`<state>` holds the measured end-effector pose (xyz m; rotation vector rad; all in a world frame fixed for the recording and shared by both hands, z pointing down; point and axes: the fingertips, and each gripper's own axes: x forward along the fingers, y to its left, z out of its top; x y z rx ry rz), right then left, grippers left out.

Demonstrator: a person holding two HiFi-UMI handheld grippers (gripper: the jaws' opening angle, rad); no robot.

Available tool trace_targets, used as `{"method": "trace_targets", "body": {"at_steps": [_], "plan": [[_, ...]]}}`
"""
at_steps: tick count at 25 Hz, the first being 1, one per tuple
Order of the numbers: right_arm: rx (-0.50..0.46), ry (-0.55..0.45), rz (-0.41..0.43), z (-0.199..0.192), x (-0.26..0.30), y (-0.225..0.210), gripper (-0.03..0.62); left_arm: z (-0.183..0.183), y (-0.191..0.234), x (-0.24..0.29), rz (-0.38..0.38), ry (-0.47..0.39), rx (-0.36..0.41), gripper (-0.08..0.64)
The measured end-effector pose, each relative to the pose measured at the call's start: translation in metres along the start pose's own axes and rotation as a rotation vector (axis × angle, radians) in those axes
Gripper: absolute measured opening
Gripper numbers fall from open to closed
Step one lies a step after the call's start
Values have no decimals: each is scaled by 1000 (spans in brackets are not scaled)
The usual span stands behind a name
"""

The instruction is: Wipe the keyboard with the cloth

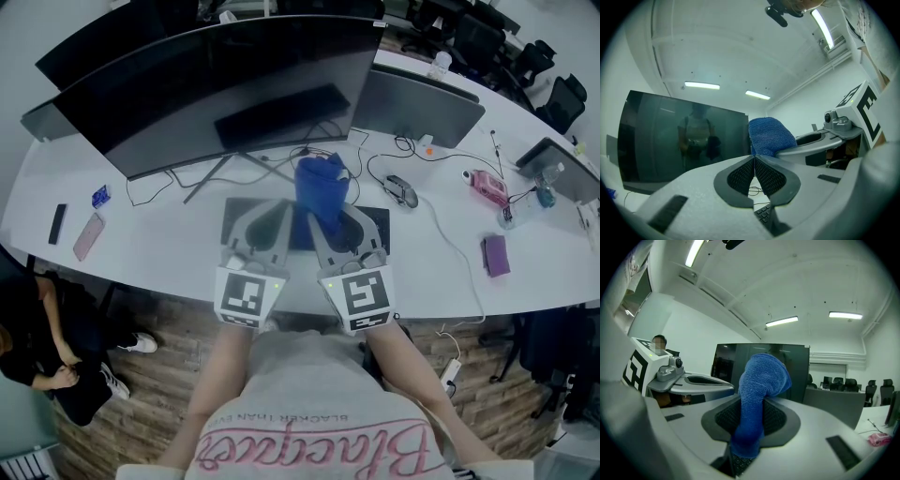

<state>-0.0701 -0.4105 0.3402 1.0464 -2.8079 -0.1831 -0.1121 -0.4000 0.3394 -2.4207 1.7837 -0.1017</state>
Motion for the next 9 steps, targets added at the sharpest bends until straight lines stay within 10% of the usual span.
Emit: {"method": "trace_targets", "body": {"at_steps": [9], "plan": [[-6, 9, -2, -1, 4, -1, 90, 1, 2, 4, -7, -3, 10, 6]]}}
